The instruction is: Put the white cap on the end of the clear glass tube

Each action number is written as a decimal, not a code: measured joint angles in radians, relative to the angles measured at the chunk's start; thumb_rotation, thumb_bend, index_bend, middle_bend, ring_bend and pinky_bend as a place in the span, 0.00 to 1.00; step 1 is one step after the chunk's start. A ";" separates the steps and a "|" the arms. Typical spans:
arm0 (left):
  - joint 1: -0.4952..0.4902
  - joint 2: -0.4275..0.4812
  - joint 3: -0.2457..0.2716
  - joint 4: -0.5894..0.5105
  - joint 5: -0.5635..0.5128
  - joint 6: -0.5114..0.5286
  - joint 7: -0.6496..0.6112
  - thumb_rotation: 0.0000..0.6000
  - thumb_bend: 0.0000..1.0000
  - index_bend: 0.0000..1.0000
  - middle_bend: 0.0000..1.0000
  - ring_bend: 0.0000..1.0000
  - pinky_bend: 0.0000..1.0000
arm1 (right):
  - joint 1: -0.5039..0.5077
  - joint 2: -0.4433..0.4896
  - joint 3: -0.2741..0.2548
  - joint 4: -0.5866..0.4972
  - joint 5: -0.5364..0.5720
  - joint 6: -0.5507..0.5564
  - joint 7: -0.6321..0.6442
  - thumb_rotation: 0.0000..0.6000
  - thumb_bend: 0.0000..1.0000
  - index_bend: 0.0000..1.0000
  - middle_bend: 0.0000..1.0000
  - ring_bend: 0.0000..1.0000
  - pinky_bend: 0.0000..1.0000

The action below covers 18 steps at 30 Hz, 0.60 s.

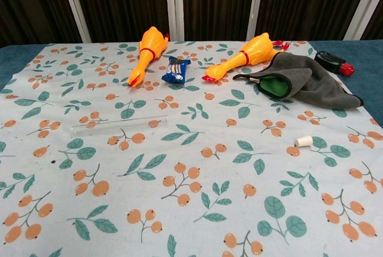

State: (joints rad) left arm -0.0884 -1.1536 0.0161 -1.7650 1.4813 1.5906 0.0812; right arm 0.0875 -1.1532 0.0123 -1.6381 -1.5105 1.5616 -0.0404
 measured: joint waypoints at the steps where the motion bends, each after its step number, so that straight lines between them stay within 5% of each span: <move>1: 0.001 0.000 0.000 0.001 0.001 -0.002 0.002 1.00 0.13 0.03 0.05 0.00 0.00 | -0.001 -0.001 0.001 0.000 -0.001 0.000 0.000 1.00 0.26 0.00 0.00 0.00 0.00; 11: -0.009 -0.007 -0.020 -0.040 -0.040 -0.055 0.025 1.00 0.17 0.06 0.05 0.00 0.00 | 0.001 -0.009 0.013 -0.005 -0.003 -0.017 -0.002 1.00 0.26 0.00 0.00 0.00 0.00; 18: -0.083 -0.046 -0.092 -0.118 -0.130 -0.138 0.146 1.00 0.23 0.14 0.11 0.00 0.00 | 0.007 -0.020 0.019 -0.001 0.000 -0.040 -0.001 1.00 0.26 0.00 0.00 0.00 0.00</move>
State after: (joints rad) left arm -0.1714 -1.2001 -0.0764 -1.8831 1.3512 1.4530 0.2277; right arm 0.0945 -1.1734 0.0317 -1.6387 -1.5105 1.5212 -0.0413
